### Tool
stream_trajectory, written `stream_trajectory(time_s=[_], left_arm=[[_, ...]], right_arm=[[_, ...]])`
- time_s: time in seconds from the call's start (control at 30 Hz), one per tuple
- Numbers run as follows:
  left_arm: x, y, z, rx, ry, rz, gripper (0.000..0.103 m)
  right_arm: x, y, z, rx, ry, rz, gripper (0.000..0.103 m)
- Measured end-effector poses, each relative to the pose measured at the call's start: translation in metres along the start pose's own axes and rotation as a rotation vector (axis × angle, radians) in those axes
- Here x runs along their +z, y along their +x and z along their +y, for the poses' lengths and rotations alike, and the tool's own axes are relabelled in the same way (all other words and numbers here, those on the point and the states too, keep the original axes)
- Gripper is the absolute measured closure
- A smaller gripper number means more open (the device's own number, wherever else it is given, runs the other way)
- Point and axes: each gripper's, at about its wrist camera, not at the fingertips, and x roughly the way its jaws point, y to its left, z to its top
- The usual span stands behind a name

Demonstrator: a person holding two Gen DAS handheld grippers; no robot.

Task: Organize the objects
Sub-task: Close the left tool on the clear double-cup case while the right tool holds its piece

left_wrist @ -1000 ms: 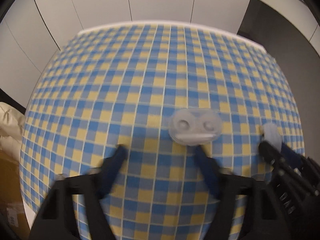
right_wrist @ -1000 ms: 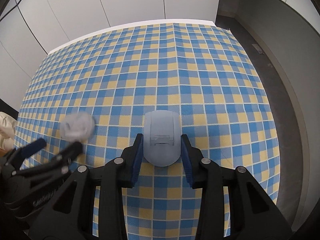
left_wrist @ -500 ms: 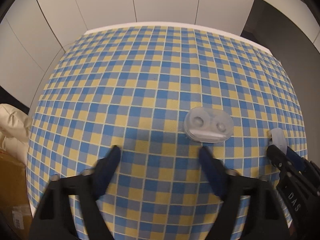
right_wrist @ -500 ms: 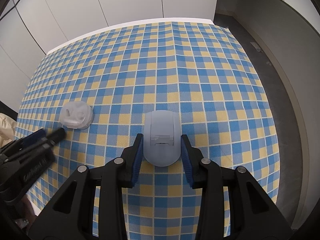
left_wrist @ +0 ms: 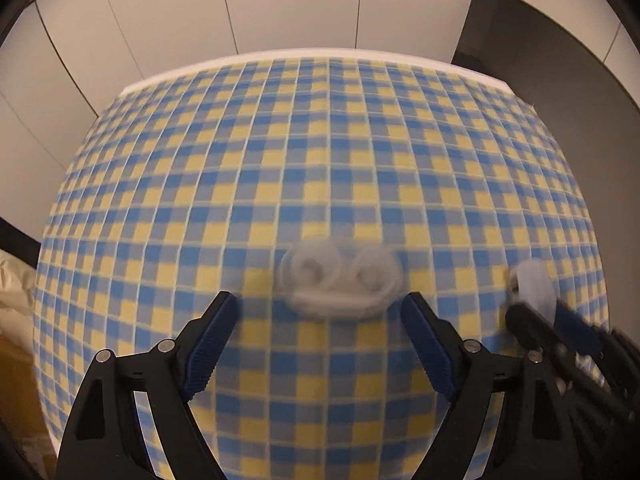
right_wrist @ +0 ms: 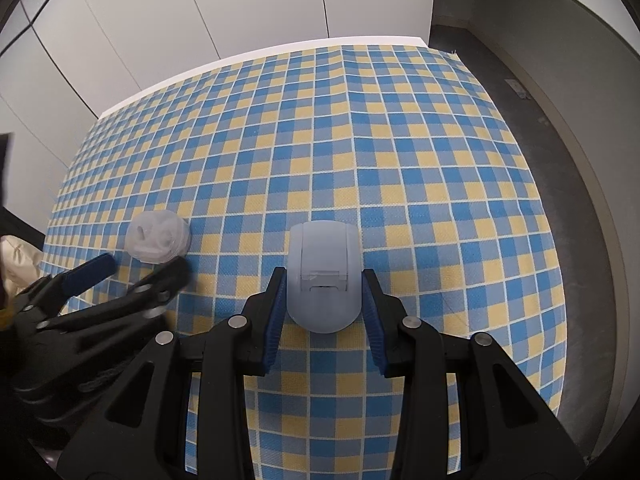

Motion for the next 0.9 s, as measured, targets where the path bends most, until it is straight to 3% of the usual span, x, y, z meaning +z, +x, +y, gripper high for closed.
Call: stream_trajectory(time_s=[0.03, 0.07, 0.1, 0.27, 0.5, 0.9], left_arm=[[0.002, 0.001, -0.001, 0.002, -0.01, -0.005, 0.024], [0.004, 0.0, -0.003, 0.021, -0.016, -0.018, 0.043], [0.007, -0.001, -0.004, 0.024, -0.018, -0.04, 0.045], [0.015, -0.004, -0.006, 0.044, -0.007, -0.033, 0.045], [0.007, -0.037, 0.018, 0.094, 0.009, -0.056, 0.045], [0.007, -0.084, 0.054, 0.155, -0.008, -0.038, 0.045]], right_arm=[[0.0, 0.0, -0.001, -0.003, 0.009, -0.001, 0.065], [0.001, 0.0, -0.003, 0.0, 0.013, -0.003, 0.065], [0.002, 0.002, -0.004, 0.004, 0.016, -0.003, 0.065], [0.001, 0.004, -0.003, -0.007, 0.01, 0.003, 0.065], [0.001, 0.0, -0.004, -0.008, 0.02, 0.002, 0.065], [0.021, -0.046, 0.001, 0.006, -0.058, -0.021, 0.065]])
